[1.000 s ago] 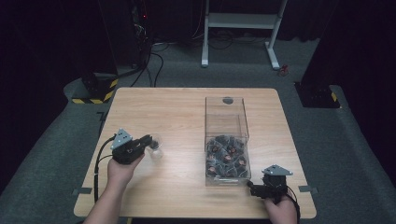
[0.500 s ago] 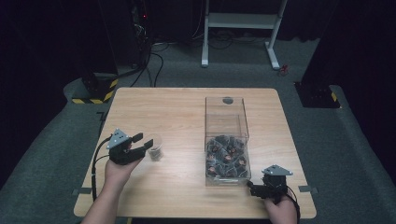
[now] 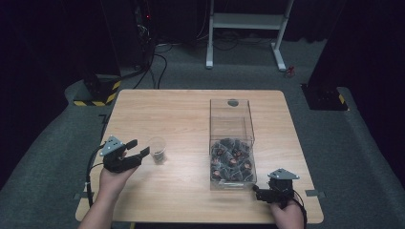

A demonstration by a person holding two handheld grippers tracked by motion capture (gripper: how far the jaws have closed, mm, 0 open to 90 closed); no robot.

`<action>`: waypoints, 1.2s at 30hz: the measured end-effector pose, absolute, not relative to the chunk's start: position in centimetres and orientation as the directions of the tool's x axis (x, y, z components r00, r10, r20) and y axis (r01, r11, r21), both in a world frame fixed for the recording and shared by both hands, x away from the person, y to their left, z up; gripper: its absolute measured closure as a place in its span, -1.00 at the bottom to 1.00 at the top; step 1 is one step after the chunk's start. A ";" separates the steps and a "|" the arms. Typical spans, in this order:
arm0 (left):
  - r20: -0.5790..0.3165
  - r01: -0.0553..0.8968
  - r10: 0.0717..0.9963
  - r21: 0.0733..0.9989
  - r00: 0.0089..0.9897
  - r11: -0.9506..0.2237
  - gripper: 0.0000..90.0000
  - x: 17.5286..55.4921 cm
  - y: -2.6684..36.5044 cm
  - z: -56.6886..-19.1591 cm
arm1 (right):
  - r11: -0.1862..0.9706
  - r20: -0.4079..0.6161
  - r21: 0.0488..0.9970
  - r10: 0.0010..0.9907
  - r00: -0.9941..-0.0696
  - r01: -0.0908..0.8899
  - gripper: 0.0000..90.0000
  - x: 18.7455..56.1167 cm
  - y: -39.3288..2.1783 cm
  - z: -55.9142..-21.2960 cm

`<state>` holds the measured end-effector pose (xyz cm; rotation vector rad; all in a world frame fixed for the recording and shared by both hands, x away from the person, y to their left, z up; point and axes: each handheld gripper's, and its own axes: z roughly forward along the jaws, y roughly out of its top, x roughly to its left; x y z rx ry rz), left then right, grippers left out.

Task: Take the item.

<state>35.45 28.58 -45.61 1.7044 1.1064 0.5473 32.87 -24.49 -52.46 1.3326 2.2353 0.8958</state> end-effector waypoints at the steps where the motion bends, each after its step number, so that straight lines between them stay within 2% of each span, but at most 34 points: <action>1: -0.130 0.419 0.869 0.903 0.477 -0.095 -0.25 35.4 28.8 -45.7 | 0.345 -0.005 0.693 0.881 -0.474 0.634 -0.83 32.9 -24.5 -52.5; 23: -0.083 0.561 0.907 0.808 0.412 -0.181 -0.32 33.5 32.4 -50.2 | 0.345 -0.005 0.693 0.881 -0.474 0.634 -0.83 32.9 -24.5 -52.5; 30: -0.034 0.617 0.911 0.746 0.411 -0.250 -0.34 32.6 32.5 -52.6 | 0.345 -0.005 0.693 0.880 -0.475 0.633 -0.83 32.8 -24.5 -52.5; 36: 0.017 0.599 0.912 0.749 0.409 -0.283 -0.37 32.0 32.0 -52.9 | 0.343 -0.004 0.691 0.882 -0.472 0.636 -0.83 32.8 -24.5 -52.5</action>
